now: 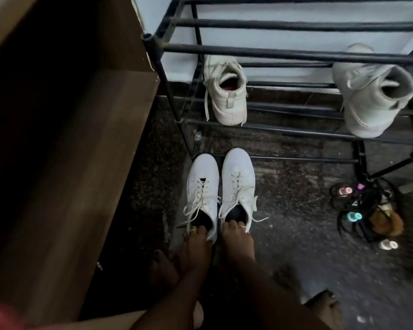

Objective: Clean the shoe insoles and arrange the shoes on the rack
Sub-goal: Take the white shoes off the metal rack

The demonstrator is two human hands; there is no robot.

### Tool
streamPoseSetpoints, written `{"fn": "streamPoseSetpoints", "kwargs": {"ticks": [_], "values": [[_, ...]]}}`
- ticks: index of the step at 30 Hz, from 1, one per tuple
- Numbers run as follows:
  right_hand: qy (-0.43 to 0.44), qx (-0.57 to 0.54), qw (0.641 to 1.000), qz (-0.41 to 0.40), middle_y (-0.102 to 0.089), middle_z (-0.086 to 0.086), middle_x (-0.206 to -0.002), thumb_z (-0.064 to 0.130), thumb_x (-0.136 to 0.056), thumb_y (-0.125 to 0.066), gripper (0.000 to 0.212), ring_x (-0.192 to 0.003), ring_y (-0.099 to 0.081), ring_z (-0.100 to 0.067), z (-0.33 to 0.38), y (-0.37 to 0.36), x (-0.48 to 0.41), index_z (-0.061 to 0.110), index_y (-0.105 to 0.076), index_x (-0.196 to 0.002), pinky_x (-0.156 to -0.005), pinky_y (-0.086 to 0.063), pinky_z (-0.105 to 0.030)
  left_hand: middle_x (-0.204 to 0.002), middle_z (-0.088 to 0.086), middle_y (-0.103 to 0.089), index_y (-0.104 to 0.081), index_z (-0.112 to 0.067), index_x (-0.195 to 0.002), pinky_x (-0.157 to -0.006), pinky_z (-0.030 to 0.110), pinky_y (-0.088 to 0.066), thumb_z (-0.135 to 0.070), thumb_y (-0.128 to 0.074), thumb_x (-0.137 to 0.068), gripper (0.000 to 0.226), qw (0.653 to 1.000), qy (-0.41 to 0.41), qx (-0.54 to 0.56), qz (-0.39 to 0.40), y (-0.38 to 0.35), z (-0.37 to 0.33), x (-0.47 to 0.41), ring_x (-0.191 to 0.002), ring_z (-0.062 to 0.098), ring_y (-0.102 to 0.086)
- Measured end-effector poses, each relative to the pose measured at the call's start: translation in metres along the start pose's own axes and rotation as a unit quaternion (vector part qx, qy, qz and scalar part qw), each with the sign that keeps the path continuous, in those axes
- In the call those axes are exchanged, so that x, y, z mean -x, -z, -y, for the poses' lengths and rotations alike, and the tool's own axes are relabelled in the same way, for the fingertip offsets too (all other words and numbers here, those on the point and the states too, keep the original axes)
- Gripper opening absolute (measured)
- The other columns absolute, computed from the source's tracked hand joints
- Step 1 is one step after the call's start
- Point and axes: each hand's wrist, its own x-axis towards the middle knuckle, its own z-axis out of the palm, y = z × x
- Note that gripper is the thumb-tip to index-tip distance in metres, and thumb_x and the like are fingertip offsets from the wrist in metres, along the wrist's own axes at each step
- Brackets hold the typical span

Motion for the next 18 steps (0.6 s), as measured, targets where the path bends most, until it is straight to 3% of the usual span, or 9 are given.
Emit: {"fn": "streamPoseSetpoints", "kwargs": {"ticks": [2,4,7,10,13,15,18], "values": [[0.008,0.011,1.000,0.002,-0.049,-0.010,-0.121,0.014,-0.095,-0.042,0.028,-0.119,-0.044,-0.029,-0.007,0.011,0.002,0.008,-0.049,-0.122,-0.081,-0.049,-0.041,-0.106,0.000,-0.064,-0.064,-0.020,-0.099,-0.070,0.035,-0.051,-0.052,-0.049,-0.082,0.039,0.999,-0.003,0.031,-0.033,0.016,-0.008,0.001,-0.095,0.026,-0.063],[0.002,0.010,1.000,-0.025,-0.048,-0.009,-0.124,0.017,-0.096,-0.040,0.030,-0.121,-0.044,-0.027,-0.014,0.040,0.006,0.009,-0.047,-0.125,-0.083,-0.049,-0.039,-0.091,0.001,-0.071,-0.070,-0.020,-0.081,-0.056,0.033,-0.052,-0.057,-0.061,-0.068,0.041,0.995,-0.027,0.046,-0.086,0.035,-0.018,-0.007,-0.074,0.027,-0.067],[-0.036,-0.002,0.993,-0.113,-0.048,-0.008,-0.124,0.015,-0.094,-0.044,0.031,-0.117,-0.048,-0.028,-0.040,0.096,0.011,0.011,-0.046,-0.124,-0.080,-0.050,-0.038,-0.106,0.003,-0.069,-0.067,-0.020,-0.105,-0.063,0.034,-0.053,-0.048,-0.074,-0.068,0.047,0.980,-0.060,0.078,-0.175,0.092,-0.047,-0.026,-0.085,0.027,-0.067],[-0.090,0.000,0.962,-0.257,-0.052,-0.013,-0.117,0.012,-0.090,-0.050,0.029,-0.108,-0.051,-0.033,-0.082,0.155,0.007,0.009,-0.050,-0.119,-0.076,-0.050,-0.039,-0.137,0.008,-0.049,-0.034,-0.027,-0.143,-0.083,0.039,-0.049,-0.050,-0.056,-0.086,0.065,0.972,-0.076,0.110,-0.192,0.163,-0.087,-0.054,-0.114,0.031,-0.056],[-0.173,-0.018,0.909,-0.379,-0.051,-0.024,-0.114,0.009,-0.085,-0.057,0.038,-0.102,-0.049,-0.042,-0.128,0.203,-0.007,0.005,-0.051,-0.123,-0.080,-0.047,-0.044,-0.150,0.020,-0.028,-0.009,-0.038,-0.148,-0.090,0.043,-0.046,-0.051,-0.055,-0.088,0.077,0.975,-0.055,0.153,-0.150,0.211,-0.122,-0.085,-0.121,0.039,-0.048],[-0.229,-0.032,0.891,-0.391,-0.040,-0.027,-0.128,0.013,-0.086,-0.058,0.049,-0.109,-0.042,-0.044,-0.153,0.227,-0.014,0.010,-0.043,-0.133,-0.090,-0.041,-0.046,-0.149,0.028,-0.022,-0.006,-0.043,-0.148,-0.091,0.047,-0.045,-0.048,-0.061,-0.085,0.084,0.974,-0.036,0.191,-0.118,0.228,-0.139,-0.103,-0.123,0.044,-0.045],[-0.272,-0.033,0.885,-0.377,-0.027,-0.030,-0.139,0.025,-0.088,-0.060,0.060,-0.118,-0.036,-0.044,-0.182,0.250,-0.025,0.019,-0.031,-0.141,-0.100,-0.034,-0.045,-0.139,0.028,-0.037,-0.016,-0.037,-0.147,-0.092,0.047,-0.044,-0.041,-0.068,-0.082,0.084,0.967,-0.011,0.232,-0.103,0.237,-0.152,-0.122,-0.121,0.041,-0.047]]}}
